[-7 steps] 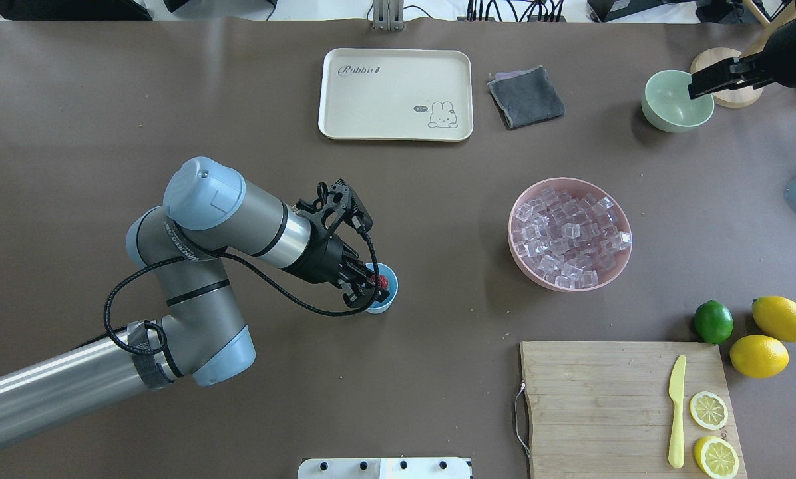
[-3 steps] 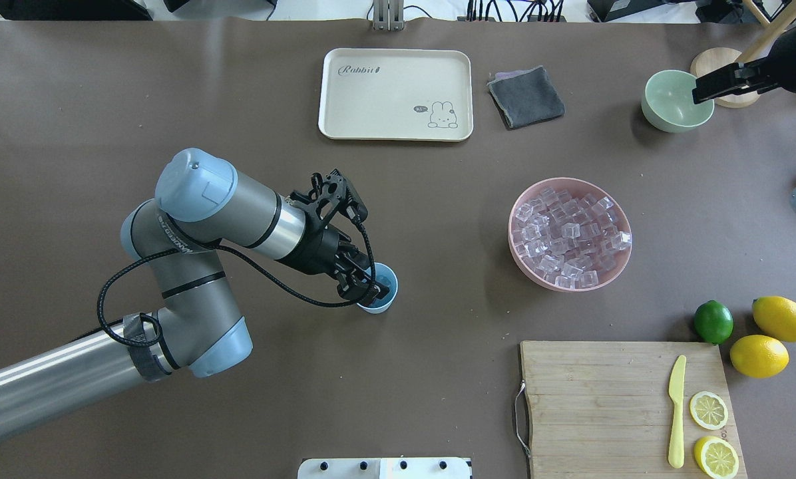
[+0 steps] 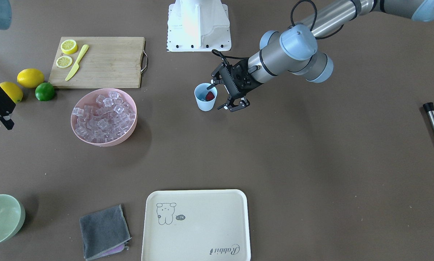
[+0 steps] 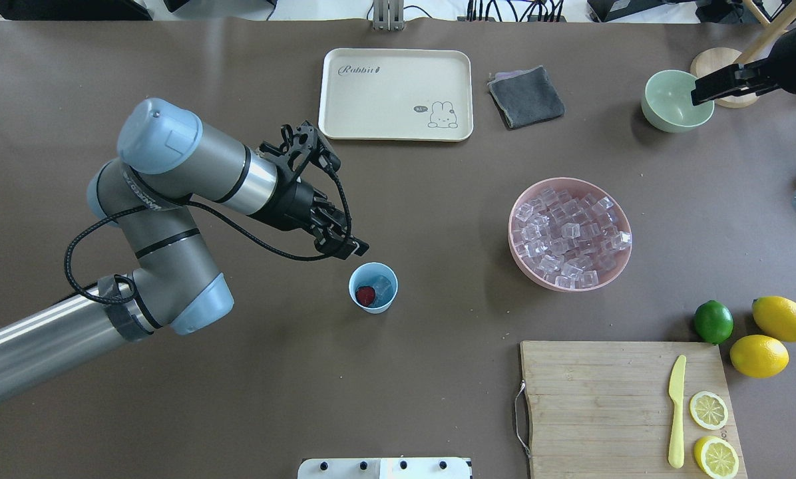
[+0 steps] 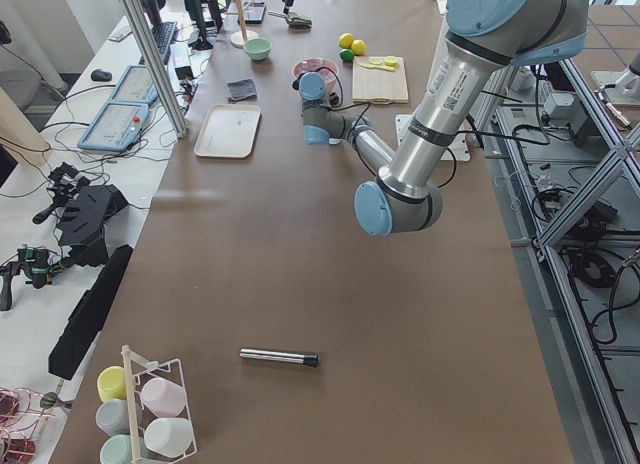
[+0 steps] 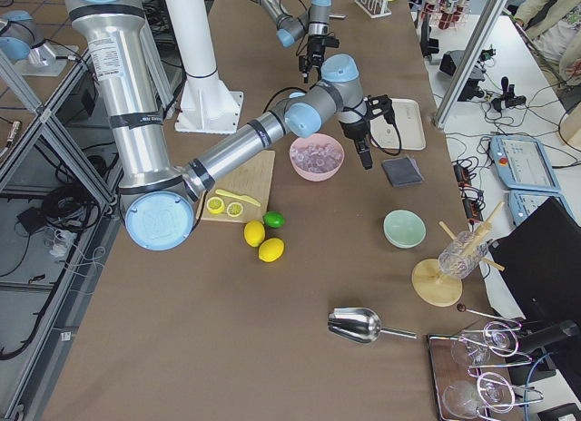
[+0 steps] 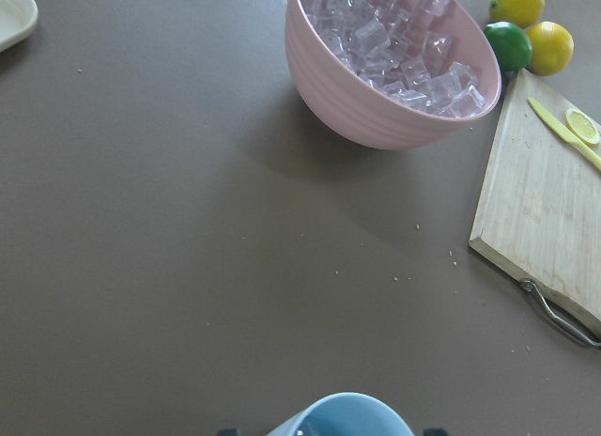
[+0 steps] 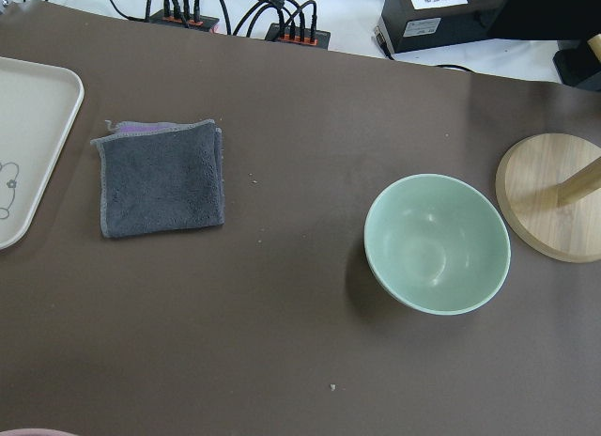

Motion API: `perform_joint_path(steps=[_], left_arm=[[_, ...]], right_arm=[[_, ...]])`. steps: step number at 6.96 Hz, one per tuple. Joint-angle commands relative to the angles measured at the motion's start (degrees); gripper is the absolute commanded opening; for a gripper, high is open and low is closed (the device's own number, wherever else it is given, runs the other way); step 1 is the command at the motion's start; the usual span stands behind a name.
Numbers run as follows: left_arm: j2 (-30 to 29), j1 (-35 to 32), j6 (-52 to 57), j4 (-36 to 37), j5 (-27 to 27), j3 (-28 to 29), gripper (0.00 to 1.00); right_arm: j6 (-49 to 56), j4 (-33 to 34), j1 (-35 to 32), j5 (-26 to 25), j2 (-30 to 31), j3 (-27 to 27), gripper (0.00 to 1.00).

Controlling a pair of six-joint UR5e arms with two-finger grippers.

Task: Mash ice and strawberries in cup

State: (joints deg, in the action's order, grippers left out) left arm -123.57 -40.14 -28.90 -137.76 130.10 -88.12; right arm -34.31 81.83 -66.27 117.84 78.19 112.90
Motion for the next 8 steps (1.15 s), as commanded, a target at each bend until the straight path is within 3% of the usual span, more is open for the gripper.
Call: perform_joint_path(steps=[1,3,6,8], left_arm=[[2.70,-10.70,-0.02,2.58,5.50,0.06,0.81],[8.84,-21.76,0.07,2.41,10.05,-0.12,0.96],[21.30,-36.01,0.42,2.41,13.78,0.58,0.97],[25.21,-43.32,1.21,5.11,14.39,3.30,0.97]], right_arm=[[0.30,0.00,0.00,3.52,-0.49,0.13,1.00],[0.56,-0.09,0.09,4.33,-1.37,0.47,1.00],[0.65,0.00,0.27,3.98,-0.93,0.39,1.00],[5.53,0.79,0.09,3.36,-0.84,-1.18,1.00]])
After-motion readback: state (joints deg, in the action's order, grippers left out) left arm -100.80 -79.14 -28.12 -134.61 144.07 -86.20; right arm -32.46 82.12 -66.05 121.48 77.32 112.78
